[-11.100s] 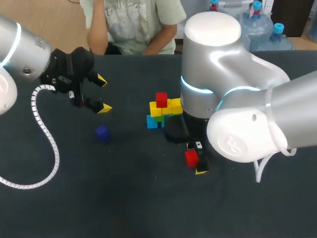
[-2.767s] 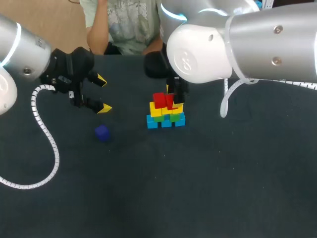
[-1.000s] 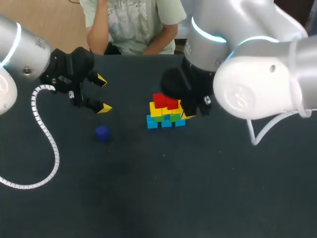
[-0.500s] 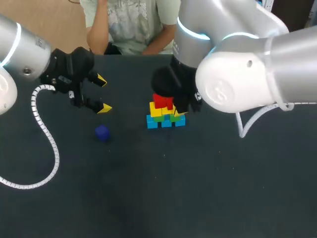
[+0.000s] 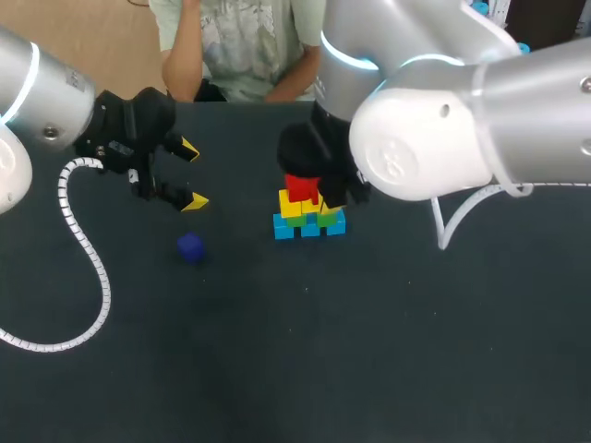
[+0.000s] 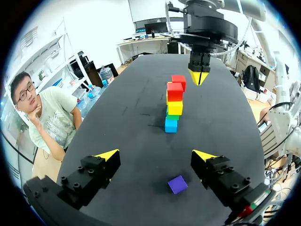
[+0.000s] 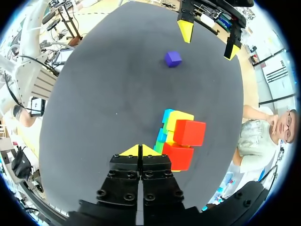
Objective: Place the blue cubes, place green cubes on the blue cubes, place the yellow cubes on the green cubes, then place the red cubes on the yellow cubes, and place purple cube on the red cubes.
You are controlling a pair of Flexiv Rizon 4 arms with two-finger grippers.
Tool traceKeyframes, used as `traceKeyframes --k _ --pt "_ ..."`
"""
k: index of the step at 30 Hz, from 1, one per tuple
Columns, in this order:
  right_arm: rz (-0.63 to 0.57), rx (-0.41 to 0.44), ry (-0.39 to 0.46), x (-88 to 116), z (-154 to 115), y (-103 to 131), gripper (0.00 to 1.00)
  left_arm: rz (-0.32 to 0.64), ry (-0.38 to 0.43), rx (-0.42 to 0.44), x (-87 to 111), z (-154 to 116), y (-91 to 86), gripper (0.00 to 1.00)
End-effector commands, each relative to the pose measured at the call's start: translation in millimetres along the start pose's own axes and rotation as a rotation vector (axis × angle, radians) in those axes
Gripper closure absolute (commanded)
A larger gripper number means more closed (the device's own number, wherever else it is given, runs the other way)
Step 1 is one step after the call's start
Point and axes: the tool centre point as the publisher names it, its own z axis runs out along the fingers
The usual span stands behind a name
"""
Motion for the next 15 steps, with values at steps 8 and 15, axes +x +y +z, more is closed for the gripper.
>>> traceKeyframes --k 8,15 --pt "-0.005 -0.013 0.003 1.7 4.0 -6.3 1.00 0.002 -0.003 0.001 1.2 0.3 0.6 0.00" --pt "-0.009 -0.014 0.005 1.7 4.4 -8.4 1.00 0.002 -0.003 0.001 1.2 0.3 0.6 0.00"
